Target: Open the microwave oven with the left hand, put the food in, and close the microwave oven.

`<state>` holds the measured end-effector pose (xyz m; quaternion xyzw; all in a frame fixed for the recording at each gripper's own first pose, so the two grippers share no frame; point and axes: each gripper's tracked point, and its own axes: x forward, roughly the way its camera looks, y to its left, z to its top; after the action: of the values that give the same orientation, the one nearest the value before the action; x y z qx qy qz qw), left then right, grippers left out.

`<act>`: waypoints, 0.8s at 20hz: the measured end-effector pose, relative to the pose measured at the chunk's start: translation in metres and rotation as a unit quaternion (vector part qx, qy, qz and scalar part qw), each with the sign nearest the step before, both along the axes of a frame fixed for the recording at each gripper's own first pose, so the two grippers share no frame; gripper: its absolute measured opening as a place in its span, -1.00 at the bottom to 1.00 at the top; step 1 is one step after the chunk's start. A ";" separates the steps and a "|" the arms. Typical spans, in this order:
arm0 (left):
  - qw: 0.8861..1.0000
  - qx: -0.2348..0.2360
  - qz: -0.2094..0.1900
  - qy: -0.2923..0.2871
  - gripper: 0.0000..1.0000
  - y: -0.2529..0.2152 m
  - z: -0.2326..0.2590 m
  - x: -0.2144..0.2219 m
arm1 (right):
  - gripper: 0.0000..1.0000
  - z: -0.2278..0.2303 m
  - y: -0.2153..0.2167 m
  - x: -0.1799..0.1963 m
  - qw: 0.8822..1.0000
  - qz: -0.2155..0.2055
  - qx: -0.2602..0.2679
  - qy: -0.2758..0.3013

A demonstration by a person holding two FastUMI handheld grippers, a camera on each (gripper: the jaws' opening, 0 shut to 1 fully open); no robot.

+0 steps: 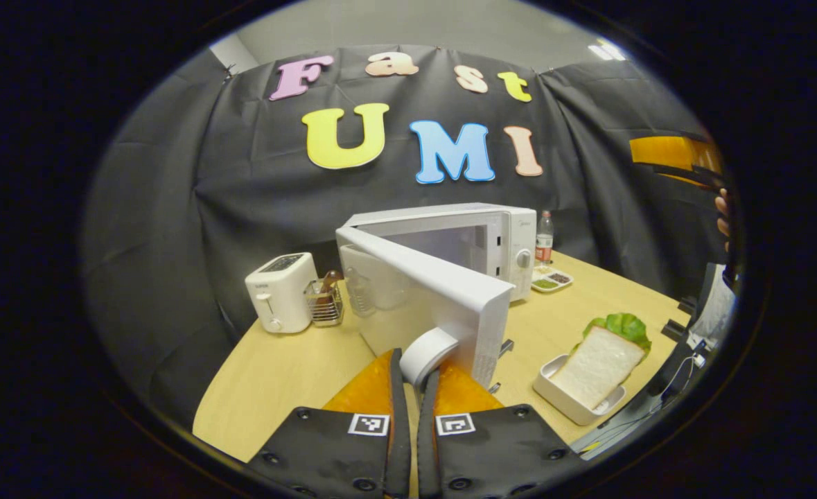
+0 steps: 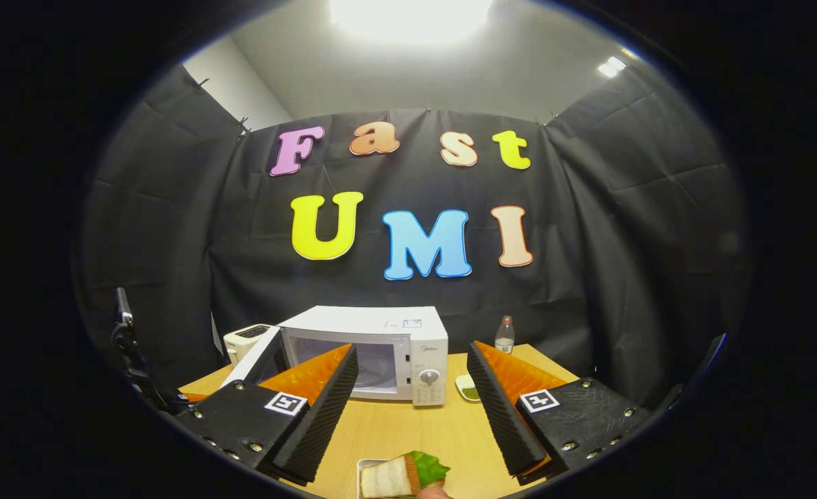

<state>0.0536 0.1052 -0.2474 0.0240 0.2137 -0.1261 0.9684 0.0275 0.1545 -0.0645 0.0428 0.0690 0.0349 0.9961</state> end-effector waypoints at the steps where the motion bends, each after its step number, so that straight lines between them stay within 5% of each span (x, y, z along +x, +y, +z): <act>1: 1.000 -0.003 0.003 0.002 -0.78 0.008 0.000 -0.001 | 0.92 -0.001 0.005 0.000 1.000 -0.001 0.002 0.001; 6: 0.999 0.000 0.048 0.007 -0.78 0.060 -0.008 -0.004 | 0.92 0.000 0.028 -0.001 1.000 0.008 -0.004 0.004; 12: 0.993 -0.050 0.103 0.030 -0.74 0.079 -0.013 -0.015 | 0.92 0.003 0.035 0.004 0.999 0.037 -0.007 0.010; 16: 0.984 -0.075 0.161 -0.001 -0.47 0.093 0.017 -0.038 | 0.92 -0.008 0.026 0.009 0.997 0.066 -0.005 0.038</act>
<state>0.0152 0.1987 -0.2299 -0.0834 0.2032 0.0153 0.9755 0.0361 0.1810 -0.0727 0.0350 0.1093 0.0983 0.9885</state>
